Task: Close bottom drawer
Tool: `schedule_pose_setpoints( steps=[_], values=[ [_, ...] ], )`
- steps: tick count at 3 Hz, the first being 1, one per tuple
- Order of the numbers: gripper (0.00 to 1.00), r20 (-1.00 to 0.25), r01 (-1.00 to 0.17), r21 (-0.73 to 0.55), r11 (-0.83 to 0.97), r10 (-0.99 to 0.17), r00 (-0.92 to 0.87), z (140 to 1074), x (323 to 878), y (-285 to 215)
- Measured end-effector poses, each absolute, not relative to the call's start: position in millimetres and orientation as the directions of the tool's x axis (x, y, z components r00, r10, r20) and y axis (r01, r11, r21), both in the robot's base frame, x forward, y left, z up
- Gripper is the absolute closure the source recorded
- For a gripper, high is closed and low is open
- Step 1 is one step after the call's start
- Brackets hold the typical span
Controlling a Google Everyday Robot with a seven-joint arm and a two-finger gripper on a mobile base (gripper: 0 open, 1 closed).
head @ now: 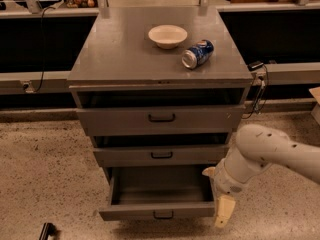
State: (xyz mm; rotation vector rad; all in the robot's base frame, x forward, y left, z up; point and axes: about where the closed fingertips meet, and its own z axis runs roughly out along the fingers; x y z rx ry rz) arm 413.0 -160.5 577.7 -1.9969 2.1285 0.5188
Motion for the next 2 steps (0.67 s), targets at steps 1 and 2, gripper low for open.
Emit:
schedule_pose_setpoints(
  steps=[1,2],
  values=[
    [0.00,-0.452,-0.991,0.128,0.033,-0.888,-0.088,506,398,-133],
    [0.00,-0.479,-0.994,0.080,0.070,-0.872,-0.100,495,414,-125]
  ],
)
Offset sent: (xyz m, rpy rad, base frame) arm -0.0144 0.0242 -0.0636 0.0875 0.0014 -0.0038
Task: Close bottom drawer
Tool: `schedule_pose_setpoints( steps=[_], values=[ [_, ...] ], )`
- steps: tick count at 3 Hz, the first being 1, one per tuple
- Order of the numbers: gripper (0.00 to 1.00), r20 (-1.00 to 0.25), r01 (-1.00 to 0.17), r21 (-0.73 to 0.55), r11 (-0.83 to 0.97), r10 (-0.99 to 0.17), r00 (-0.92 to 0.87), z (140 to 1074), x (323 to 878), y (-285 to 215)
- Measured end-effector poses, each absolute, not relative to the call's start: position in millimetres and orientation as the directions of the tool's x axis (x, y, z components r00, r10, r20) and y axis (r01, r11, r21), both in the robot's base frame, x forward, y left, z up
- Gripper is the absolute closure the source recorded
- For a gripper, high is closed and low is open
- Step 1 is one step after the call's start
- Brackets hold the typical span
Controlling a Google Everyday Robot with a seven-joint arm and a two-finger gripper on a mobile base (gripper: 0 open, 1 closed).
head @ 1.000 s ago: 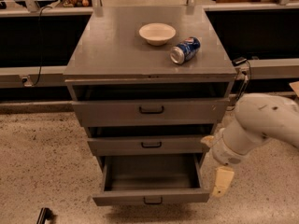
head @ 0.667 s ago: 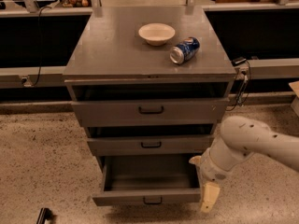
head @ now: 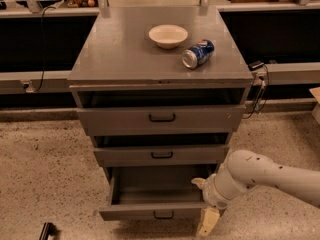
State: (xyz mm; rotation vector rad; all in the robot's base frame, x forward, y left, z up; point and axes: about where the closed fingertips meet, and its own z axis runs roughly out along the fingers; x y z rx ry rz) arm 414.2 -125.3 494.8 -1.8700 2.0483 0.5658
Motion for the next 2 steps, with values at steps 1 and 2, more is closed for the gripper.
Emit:
schedule_pose_setpoints(
  steps=[1,2],
  values=[
    [0.00,-0.468,-0.989,0.143,0.034,-0.878,-0.098,478,415,-117],
    [0.00,-0.492,-0.985,0.164,0.046,-0.862,-0.123,426,429,-103]
  ],
)
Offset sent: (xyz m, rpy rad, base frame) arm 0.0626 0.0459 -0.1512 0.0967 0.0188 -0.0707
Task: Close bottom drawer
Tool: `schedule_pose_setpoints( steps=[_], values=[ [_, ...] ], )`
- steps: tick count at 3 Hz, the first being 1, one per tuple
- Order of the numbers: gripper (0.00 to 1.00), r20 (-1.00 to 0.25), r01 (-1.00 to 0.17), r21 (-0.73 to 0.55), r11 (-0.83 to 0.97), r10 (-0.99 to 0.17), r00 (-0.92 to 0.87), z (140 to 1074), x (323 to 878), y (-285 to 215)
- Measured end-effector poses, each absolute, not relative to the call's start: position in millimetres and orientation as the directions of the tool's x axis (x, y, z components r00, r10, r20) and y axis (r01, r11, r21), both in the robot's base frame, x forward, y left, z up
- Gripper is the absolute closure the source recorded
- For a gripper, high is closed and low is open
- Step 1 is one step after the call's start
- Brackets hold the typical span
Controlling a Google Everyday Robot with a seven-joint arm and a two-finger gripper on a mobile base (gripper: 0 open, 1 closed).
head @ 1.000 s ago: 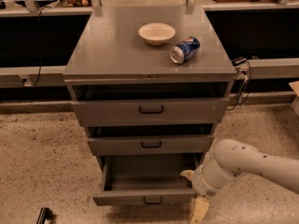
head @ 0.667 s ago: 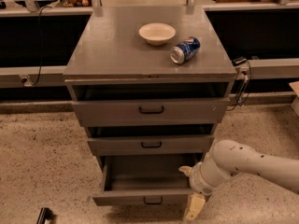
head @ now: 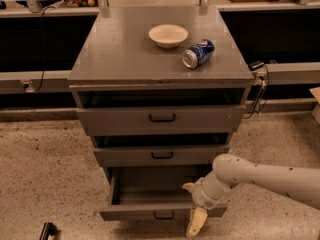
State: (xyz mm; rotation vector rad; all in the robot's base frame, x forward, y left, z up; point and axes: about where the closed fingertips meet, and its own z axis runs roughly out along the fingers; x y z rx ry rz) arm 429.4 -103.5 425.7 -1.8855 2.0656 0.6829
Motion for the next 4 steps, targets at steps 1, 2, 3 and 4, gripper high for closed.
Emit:
schedule_pose_setpoints(
  steps=[1,2,3,4],
  values=[
    [0.00,-0.571,-0.990,0.089,0.111,-0.808,-0.142,376,448,-97],
    [0.00,-0.579,-0.988,0.091,0.121,-0.801,-0.151,366,446,-94],
    [0.00,-0.586,-0.988,0.104,0.118,-0.795,-0.157,343,458,-94],
    [0.18,-0.636,-0.981,0.100,0.167,-0.748,-0.192,296,460,-98]
  ],
)
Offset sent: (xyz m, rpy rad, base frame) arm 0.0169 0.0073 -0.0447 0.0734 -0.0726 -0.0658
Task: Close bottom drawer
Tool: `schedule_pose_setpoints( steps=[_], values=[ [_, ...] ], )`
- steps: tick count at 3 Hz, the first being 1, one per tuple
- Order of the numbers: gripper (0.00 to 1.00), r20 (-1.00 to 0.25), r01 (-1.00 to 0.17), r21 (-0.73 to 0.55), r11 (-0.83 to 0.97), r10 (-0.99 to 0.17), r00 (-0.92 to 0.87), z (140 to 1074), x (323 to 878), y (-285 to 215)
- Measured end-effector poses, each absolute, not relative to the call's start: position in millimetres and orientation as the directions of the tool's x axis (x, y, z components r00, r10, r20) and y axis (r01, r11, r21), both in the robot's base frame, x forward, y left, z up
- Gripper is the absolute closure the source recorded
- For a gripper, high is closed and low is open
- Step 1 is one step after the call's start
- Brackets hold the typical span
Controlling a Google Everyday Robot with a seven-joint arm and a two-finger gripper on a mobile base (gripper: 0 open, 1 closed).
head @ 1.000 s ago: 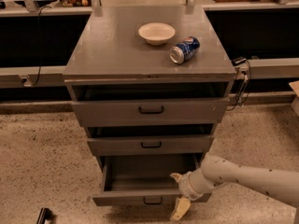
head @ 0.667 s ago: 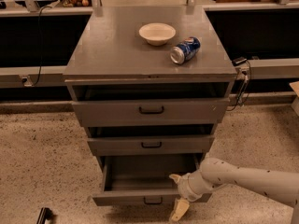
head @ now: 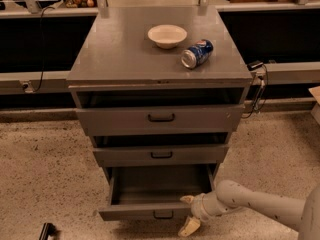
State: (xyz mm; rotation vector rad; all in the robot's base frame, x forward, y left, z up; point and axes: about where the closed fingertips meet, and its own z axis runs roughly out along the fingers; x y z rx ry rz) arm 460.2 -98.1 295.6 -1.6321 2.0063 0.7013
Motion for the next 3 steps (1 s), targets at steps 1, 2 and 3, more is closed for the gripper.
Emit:
schedule_pose_setpoints(
  steps=[1,2,3],
  values=[
    [0.41,-0.668,-0.977,0.068,0.203,-0.718,-0.196,265,458,-111],
    [0.66,-0.680,-0.973,0.031,0.228,-0.708,-0.188,248,454,-124],
    [0.89,-0.681,-0.974,0.036,0.224,-0.708,-0.188,248,453,-122]
  ],
)
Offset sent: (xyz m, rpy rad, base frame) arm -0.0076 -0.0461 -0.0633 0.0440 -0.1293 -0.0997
